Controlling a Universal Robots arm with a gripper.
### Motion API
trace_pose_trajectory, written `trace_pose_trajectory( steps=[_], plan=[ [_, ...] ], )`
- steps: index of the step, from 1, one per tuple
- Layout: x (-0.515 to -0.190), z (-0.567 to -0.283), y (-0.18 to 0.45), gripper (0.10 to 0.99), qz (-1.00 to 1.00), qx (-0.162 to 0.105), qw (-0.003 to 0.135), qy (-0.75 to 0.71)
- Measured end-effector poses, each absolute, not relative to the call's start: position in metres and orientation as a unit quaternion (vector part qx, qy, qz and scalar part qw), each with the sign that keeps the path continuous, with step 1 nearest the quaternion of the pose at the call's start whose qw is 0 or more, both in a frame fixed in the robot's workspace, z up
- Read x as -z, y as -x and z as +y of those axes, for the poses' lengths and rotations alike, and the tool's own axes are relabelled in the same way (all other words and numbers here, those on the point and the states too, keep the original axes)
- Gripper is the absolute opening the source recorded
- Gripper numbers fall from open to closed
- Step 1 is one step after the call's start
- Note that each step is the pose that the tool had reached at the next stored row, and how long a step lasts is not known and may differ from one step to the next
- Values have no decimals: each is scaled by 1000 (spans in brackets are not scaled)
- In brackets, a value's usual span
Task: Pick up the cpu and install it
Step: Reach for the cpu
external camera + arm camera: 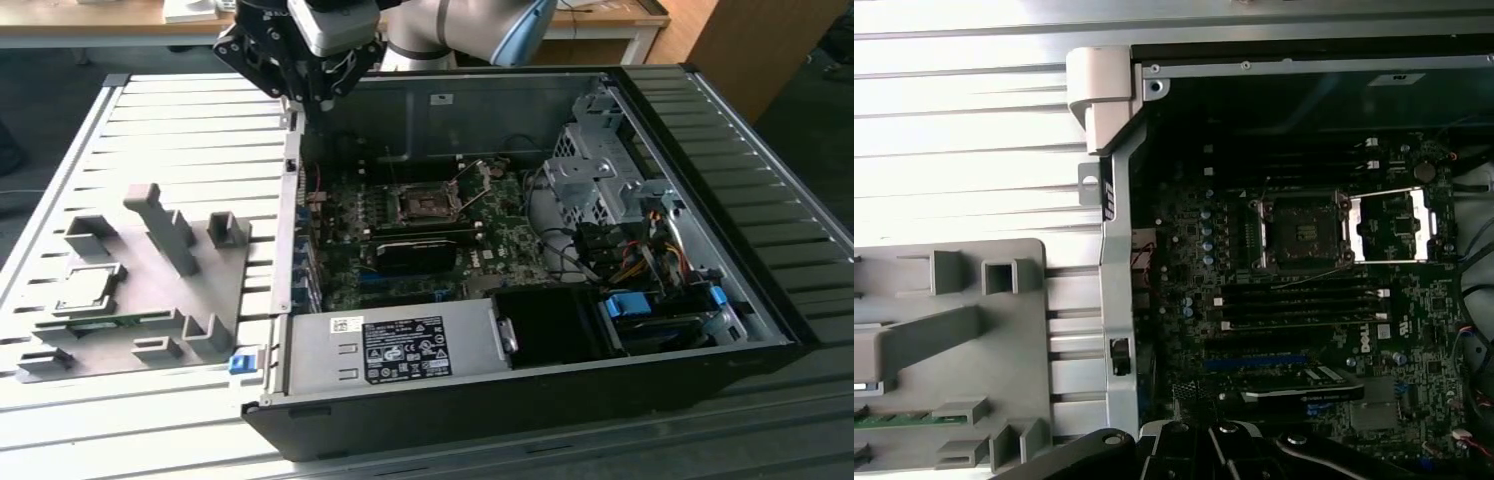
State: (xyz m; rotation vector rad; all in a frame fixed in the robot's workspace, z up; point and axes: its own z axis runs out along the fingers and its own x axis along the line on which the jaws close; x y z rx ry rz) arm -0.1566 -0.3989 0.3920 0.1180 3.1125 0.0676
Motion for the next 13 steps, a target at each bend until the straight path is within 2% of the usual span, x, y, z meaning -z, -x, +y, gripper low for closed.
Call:
trace_pose_trajectory(
  steps=[13],
  plan=[
    [-392, -399, 165, 106, 999, -22, 13, -38]
  ],
)
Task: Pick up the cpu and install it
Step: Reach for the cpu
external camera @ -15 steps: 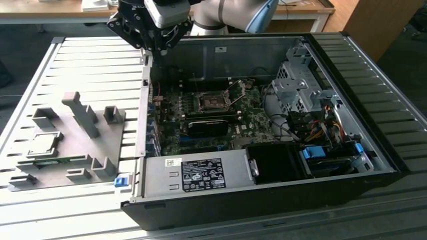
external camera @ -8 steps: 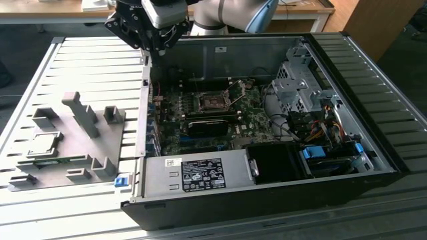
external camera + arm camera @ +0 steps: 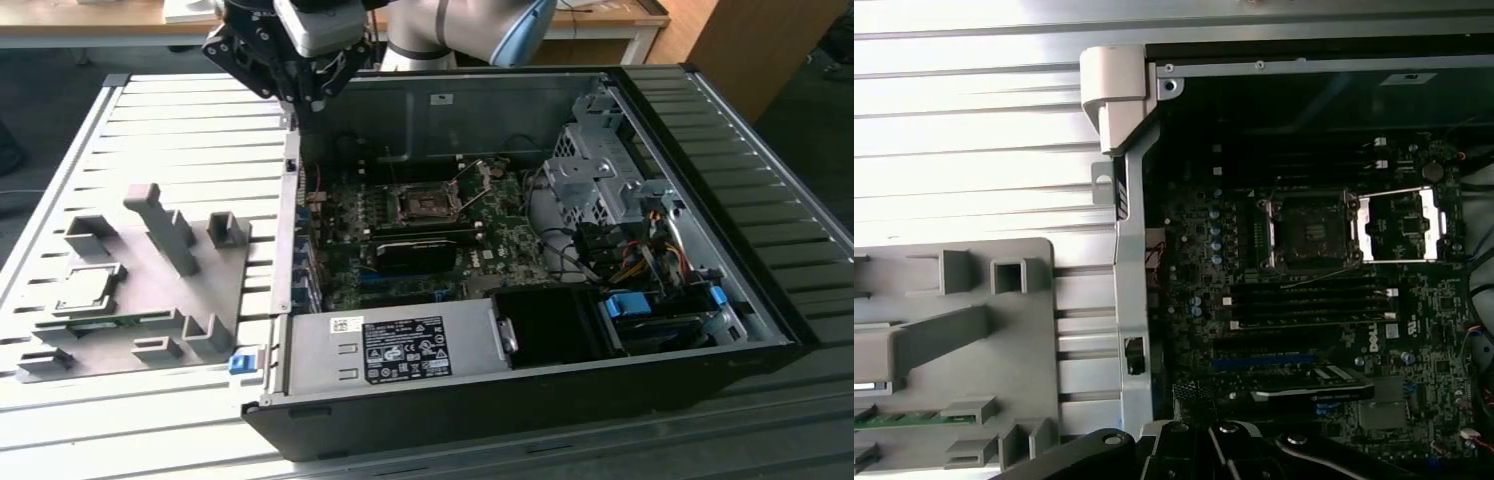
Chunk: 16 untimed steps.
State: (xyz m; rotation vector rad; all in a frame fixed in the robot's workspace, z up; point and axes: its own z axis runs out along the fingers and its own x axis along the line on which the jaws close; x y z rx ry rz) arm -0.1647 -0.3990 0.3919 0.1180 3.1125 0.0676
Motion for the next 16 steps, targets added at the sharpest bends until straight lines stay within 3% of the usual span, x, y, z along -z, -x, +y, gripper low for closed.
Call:
trace_pose_trajectory(
  steps=[16],
  plan=[
    [-392, -399, 175, 106, 999, -22, 13, -38]
  ],
)
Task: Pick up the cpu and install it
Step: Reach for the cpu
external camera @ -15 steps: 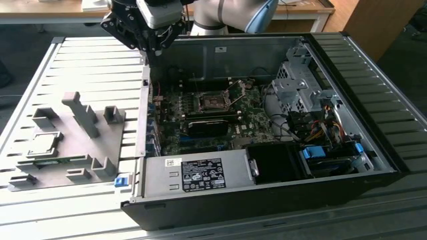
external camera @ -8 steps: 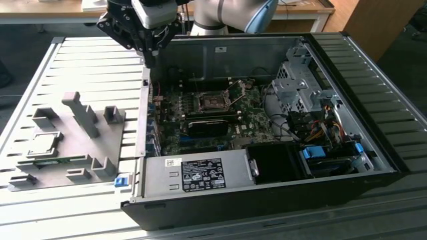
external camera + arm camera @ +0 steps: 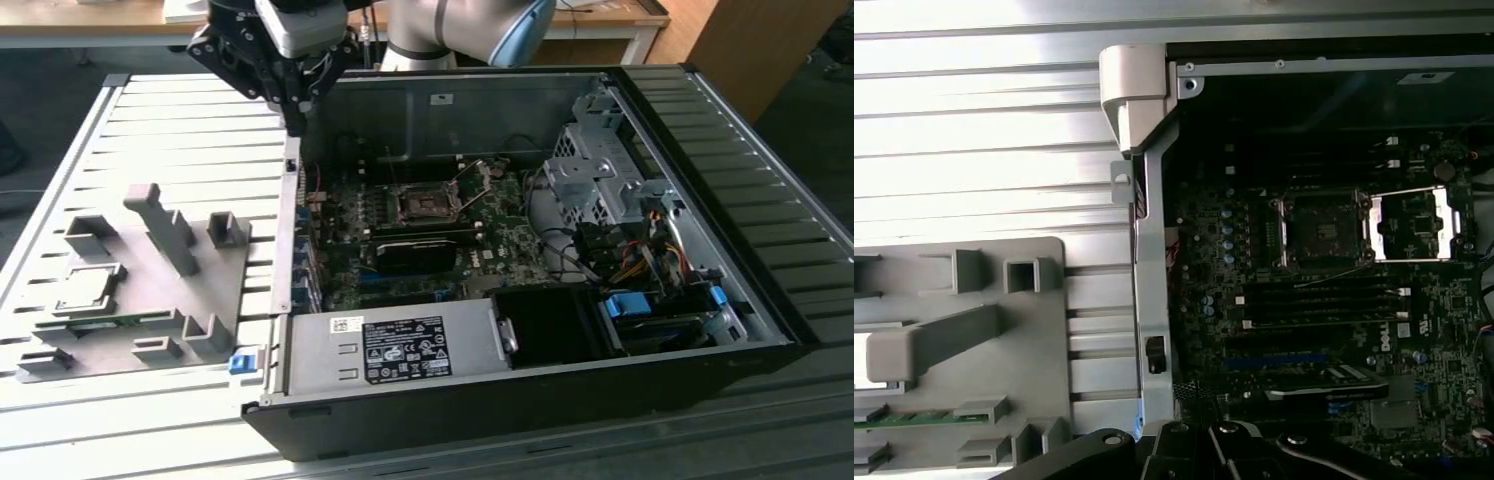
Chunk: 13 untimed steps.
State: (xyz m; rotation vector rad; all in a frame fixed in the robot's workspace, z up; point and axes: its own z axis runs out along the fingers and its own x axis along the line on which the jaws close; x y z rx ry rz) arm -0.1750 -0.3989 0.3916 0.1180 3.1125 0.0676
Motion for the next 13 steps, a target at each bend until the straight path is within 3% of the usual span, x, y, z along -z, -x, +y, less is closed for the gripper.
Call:
trace_pose_trajectory(
  steps=[13],
  plan=[
    [-391, -399, 181, 106, 999, -22, 13, -38]
  ],
)
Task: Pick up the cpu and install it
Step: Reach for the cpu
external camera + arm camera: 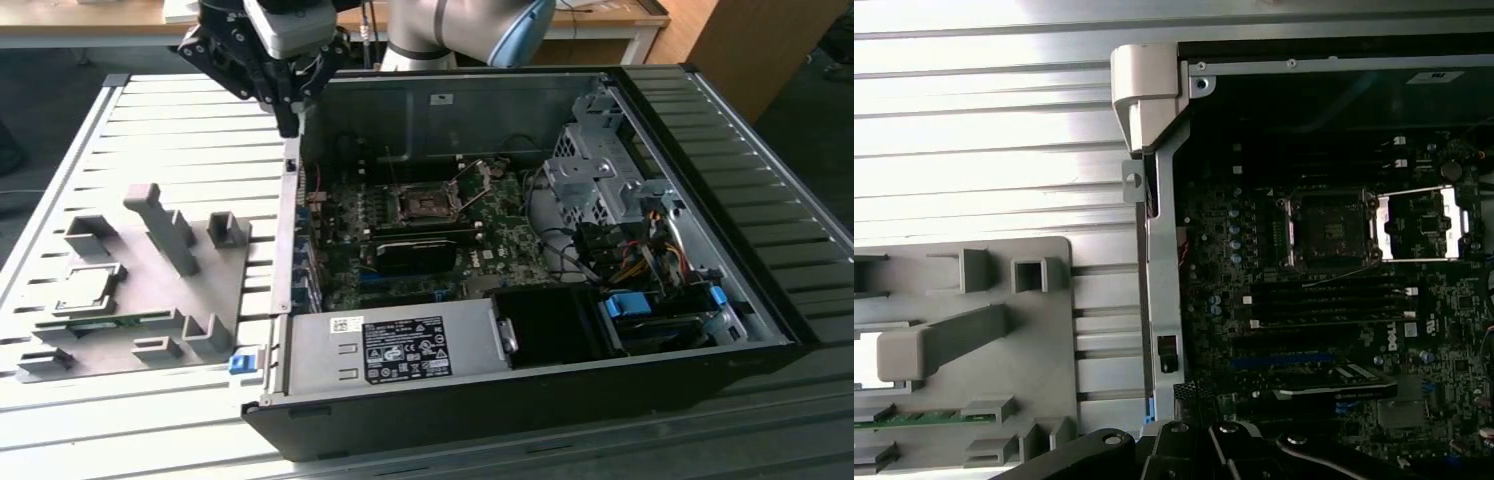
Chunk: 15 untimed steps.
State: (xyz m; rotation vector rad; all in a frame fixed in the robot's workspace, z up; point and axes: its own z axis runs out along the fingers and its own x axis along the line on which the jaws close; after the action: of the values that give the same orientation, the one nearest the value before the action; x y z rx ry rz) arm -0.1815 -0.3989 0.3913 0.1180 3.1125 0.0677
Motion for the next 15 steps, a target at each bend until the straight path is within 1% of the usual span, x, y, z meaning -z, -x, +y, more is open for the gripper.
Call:
trace_pose_trajectory(
  steps=[15],
  plan=[
    [-391, -399, 189, 106, 999, -22, 13, -38]
  ],
)
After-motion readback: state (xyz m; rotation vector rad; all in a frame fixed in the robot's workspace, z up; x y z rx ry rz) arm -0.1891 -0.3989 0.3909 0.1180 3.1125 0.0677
